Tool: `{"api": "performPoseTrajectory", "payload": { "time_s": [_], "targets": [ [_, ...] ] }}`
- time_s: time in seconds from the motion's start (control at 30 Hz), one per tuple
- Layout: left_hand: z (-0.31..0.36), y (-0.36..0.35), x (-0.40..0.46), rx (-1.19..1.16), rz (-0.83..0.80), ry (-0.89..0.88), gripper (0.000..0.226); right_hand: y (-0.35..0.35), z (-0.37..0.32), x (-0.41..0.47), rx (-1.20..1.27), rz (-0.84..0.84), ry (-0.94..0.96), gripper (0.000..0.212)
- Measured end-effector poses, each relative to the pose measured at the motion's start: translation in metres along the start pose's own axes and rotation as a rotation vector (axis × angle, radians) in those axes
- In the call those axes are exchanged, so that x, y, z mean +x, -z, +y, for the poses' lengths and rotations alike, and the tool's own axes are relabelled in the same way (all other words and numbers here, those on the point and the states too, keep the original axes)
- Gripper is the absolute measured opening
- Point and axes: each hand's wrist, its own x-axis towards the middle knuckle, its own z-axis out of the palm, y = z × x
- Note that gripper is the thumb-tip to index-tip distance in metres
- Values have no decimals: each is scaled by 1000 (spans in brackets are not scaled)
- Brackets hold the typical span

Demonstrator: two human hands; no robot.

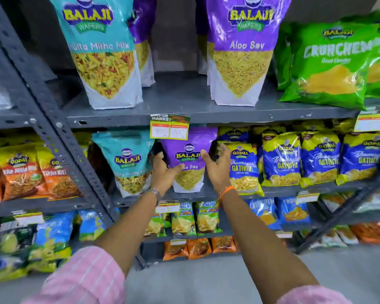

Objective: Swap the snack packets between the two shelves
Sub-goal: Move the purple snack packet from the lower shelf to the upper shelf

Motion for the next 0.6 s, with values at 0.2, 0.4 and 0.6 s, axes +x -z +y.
{"api": "performPoseTrajectory", "payload": {
  "time_s": [0.2,0.4,0.6],
  "targets": [
    [3,-6,31,-85,-86,26,70,5,21,43,-34,-354,-125,73],
    [-17,-14,42,-130,-128,25,66,6,67,57,-165,-622,-179,88],
    [-27,-18,52,-247,-99,5,57,-7,93,60,-121,-678,-196,102]
  ]
}}
